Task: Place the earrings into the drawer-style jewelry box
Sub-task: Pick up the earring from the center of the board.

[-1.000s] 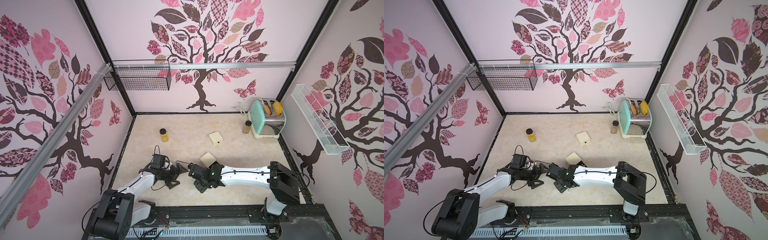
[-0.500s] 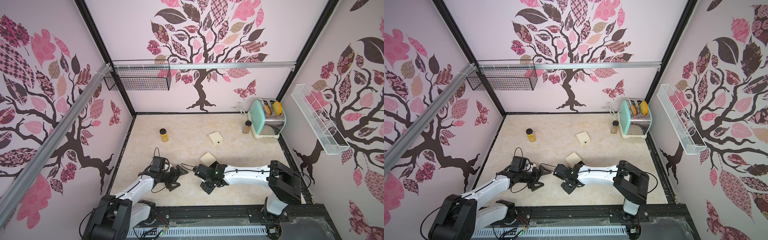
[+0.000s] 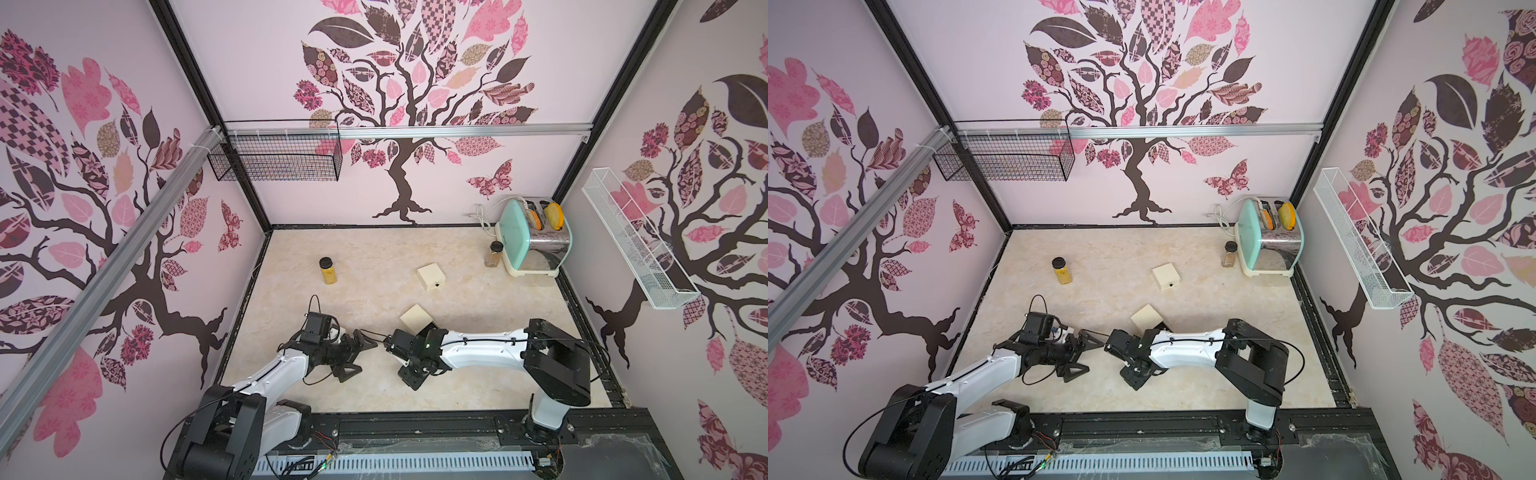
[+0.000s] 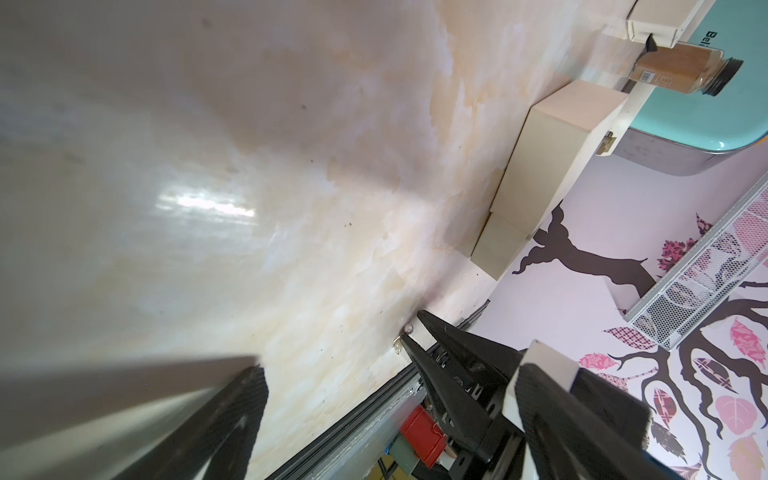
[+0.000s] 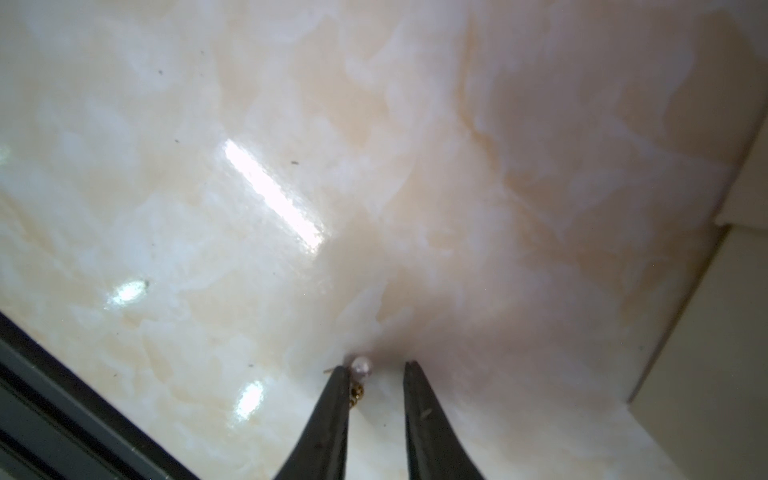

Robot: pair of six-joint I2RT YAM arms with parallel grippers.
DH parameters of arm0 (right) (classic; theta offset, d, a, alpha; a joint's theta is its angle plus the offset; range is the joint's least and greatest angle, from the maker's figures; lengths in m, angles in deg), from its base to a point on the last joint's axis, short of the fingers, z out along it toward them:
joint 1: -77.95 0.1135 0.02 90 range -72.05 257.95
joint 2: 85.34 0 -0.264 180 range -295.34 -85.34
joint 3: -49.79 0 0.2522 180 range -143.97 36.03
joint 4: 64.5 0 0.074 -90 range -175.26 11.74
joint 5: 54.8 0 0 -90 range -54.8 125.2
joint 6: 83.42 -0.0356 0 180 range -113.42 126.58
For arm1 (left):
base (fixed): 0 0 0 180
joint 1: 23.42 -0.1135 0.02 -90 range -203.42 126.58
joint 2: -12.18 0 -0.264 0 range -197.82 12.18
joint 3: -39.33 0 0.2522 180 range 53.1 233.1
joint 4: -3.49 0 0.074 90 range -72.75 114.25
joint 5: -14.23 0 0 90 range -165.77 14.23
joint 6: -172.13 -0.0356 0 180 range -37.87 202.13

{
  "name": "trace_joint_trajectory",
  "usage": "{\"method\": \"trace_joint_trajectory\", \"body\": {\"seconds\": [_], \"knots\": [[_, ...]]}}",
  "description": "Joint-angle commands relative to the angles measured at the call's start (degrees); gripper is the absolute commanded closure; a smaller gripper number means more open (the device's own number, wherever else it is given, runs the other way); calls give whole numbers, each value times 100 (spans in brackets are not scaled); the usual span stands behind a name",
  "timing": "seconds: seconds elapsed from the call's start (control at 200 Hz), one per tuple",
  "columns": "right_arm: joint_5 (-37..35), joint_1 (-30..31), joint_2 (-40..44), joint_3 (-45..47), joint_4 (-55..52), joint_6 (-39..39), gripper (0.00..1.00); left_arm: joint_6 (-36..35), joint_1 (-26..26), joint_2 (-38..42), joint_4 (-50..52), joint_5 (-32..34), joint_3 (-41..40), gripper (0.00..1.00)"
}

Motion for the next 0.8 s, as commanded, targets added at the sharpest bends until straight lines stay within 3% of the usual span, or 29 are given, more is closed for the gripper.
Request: {"method": "trace_joint_trajectory", "body": {"seconds": [0.0,0.3,0.795], "knots": [[66,18,-161,-226,-108,-15,75,-111,29,-129,191,306,-128,3],[164,36,-298,-213,-63,-24,76,-116,29,-147,163,288,-124,3],[156,31,-416,24,40,-240,90,-98,30,-152,152,314,-144,3]]}}
